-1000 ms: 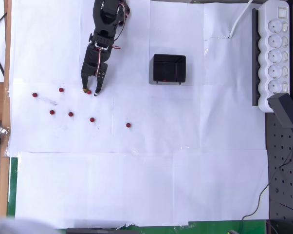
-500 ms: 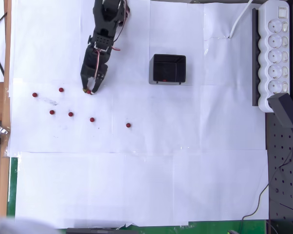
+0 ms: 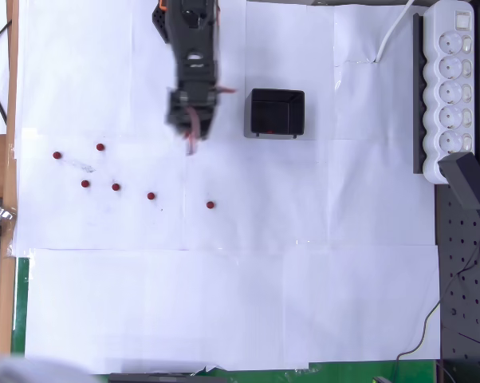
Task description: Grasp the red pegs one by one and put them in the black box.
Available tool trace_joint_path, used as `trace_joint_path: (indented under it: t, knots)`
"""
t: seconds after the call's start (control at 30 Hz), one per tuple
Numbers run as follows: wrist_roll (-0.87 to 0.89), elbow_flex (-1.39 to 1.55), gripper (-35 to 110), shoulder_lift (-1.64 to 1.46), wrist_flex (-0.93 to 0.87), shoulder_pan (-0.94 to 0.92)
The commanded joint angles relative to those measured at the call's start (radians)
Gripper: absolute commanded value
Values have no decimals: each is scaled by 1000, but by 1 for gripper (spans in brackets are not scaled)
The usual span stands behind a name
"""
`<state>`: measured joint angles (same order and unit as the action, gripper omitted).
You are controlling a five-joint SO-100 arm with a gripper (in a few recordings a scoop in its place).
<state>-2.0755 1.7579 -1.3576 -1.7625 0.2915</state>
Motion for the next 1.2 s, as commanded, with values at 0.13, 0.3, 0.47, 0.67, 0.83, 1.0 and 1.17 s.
trace_joint_path:
  t: [0.13, 0.3, 0.47, 0.67, 0.83, 1.0, 1.17]
  knots:
    - [-225, 129, 0, -103, 67, 400]
    - [-333, 152, 0, -230, 207, 505]
    - [-362, 130, 0, -301, 278, 540]
    - [-377, 57, 14, -287, 328, 489]
    - [-368, 31, 17, -207, 295, 480]
    - [-347, 74, 17, -46, 196, 457]
    - [-250, 161, 17, 209, 114, 336]
